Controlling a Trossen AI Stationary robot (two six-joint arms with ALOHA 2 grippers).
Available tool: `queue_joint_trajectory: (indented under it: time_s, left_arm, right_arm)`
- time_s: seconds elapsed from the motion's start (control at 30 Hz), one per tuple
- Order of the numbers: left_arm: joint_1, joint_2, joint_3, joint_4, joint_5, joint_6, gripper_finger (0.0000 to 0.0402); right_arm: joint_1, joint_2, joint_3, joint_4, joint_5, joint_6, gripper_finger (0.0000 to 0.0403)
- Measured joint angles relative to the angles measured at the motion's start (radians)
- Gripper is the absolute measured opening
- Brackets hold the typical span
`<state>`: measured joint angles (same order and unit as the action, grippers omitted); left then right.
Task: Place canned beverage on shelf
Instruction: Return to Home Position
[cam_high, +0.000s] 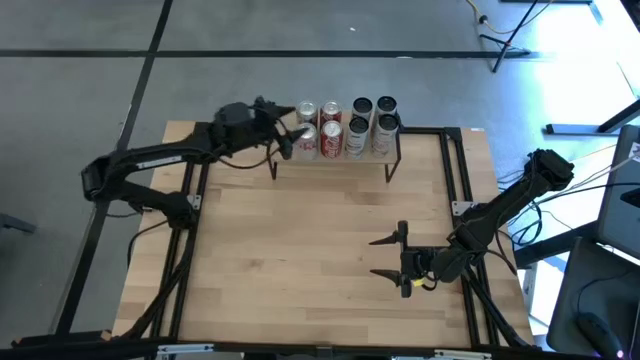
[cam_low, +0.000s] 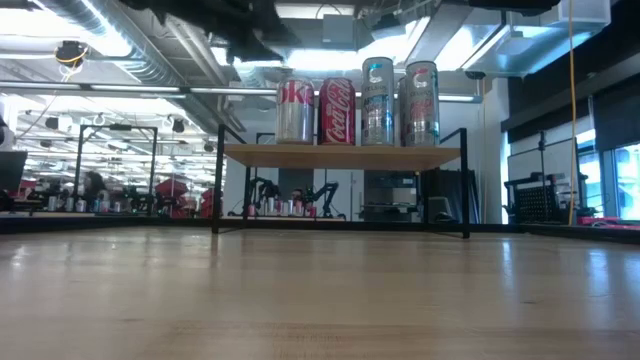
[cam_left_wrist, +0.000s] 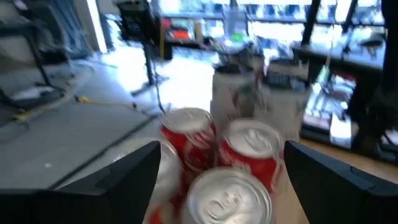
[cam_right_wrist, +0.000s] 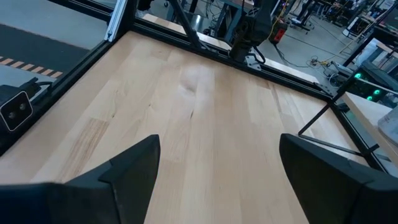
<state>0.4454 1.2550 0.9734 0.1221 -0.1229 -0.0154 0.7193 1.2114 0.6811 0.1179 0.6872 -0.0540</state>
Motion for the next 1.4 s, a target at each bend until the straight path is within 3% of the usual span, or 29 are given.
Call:
queue_joint_trajectory:
  time_s: [0.13,0.27,0.37,0.47,0.6,0.8,0.9,1.0,1.13,1.23,1.4]
  left_arm:
    - [-0.015,-0.112,0.004,-0.027,-0.015,-0.004,0.0325]
    - [-0.076,-0.228,0.005,-0.207,0.014,-0.038,0.0317]
    - [-0.133,-0.286,-0.009,-0.423,-0.053,-0.010,0.0287]
    - [-0.183,-0.325,-0.091,-0.501,-0.066,-0.043,0.0237]
    - [-0.278,-0.398,-0.285,-0.375,0.040,-0.060,0.0150]
    - [-0.452,-0.496,-0.616,0.025,0.113,-0.053,0.0034]
    - [-0.487,-0.527,-0.742,0.183,0.108,-0.033,0.0006]
    - [-0.478,-0.567,-0.828,0.282,0.111,-0.005,0.0009]
    - [-0.454,-0.640,-0.895,0.309,0.107,-0.001,0.0011]
    - [-0.447,-0.688,-0.915,0.306,0.045,-0.034,0.0007]
    - [-0.447,-0.713,-0.916,0.243,-0.063,0.045,0.0002]
  right_arm:
    - [0.000,0.000,0.000,0.000,0.000,0.054,0.0315]
    - [0.000,0.000,0.000,0.000,-0.065,0.169,0.0315]
    - [0.000,0.000,0.000,0.007,-0.074,0.177,0.0315]
    - [-0.021,0.000,0.000,0.005,-0.040,0.178,0.0309]
    - [-0.080,0.000,-0.007,-0.013,-0.040,0.186,0.0261]
    - [-0.186,0.000,-0.094,0.003,-0.082,0.188,0.0126]
    - [-0.241,-0.009,-0.168,0.076,-0.125,0.188,0.0061]
    - [-0.292,-0.055,-0.250,0.179,-0.192,0.180,0.0013]
    - [-0.355,-0.159,-0.367,0.275,-0.280,0.152,0.0019]
    - [-0.395,-0.260,-0.440,0.304,-0.300,0.149,0.0033]
    - [-0.444,-0.428,-0.542,0.301,-0.307,0.153,0.0038]
